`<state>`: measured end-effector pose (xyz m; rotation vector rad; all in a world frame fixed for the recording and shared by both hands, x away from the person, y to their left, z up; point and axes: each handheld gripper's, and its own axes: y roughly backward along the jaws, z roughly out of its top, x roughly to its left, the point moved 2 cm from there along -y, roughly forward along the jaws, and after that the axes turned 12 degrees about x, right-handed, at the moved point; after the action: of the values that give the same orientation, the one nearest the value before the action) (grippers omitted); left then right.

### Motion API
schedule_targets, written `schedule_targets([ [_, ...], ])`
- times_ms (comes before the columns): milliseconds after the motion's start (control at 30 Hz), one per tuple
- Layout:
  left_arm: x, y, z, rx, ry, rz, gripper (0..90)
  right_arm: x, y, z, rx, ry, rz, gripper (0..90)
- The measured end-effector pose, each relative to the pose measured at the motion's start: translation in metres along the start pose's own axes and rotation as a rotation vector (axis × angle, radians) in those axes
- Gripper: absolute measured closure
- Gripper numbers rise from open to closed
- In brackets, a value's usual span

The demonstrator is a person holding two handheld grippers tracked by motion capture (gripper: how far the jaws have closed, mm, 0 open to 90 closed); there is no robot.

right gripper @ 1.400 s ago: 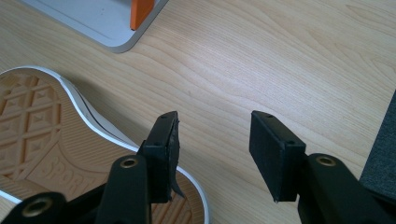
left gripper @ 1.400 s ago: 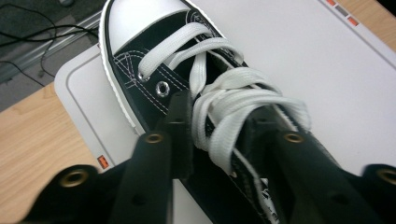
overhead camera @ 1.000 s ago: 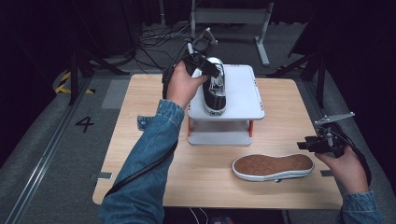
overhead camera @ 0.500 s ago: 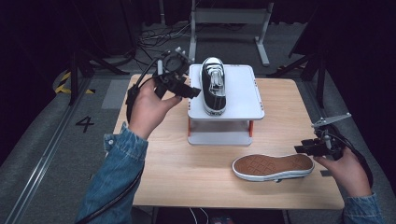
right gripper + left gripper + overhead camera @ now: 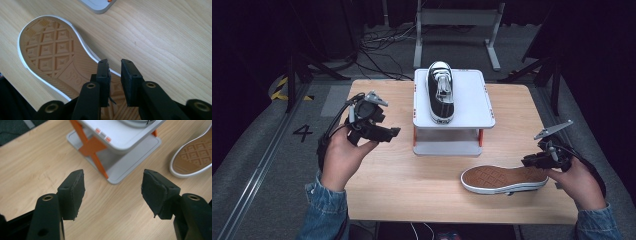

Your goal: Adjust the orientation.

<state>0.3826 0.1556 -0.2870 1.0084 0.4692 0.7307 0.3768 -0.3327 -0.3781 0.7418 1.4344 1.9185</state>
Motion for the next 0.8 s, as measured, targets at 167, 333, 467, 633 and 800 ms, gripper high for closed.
schedule_targets([
  [167,0.017,-0.015,-0.027,0.069,0.064,-0.002,35.9,0.005,-0.001,0.003,0.005,0.019,-0.003,81.7],
  [333,0.026,-0.020,-0.041,0.075,0.094,0.014,35.2,0.010,-0.008,0.007,0.027,0.035,0.009,81.1],
  [467,0.030,-0.024,-0.045,0.081,0.111,0.006,34.8,0.014,-0.013,0.010,0.042,0.052,0.016,81.1],
  [633,0.029,-0.028,-0.044,0.088,0.103,0.000,34.6,0.023,-0.022,0.016,0.074,0.086,0.040,82.5],
  [800,0.035,-0.032,-0.046,0.116,0.133,0.010,35.9,0.024,-0.031,0.019,0.104,0.093,0.043,82.1],
])
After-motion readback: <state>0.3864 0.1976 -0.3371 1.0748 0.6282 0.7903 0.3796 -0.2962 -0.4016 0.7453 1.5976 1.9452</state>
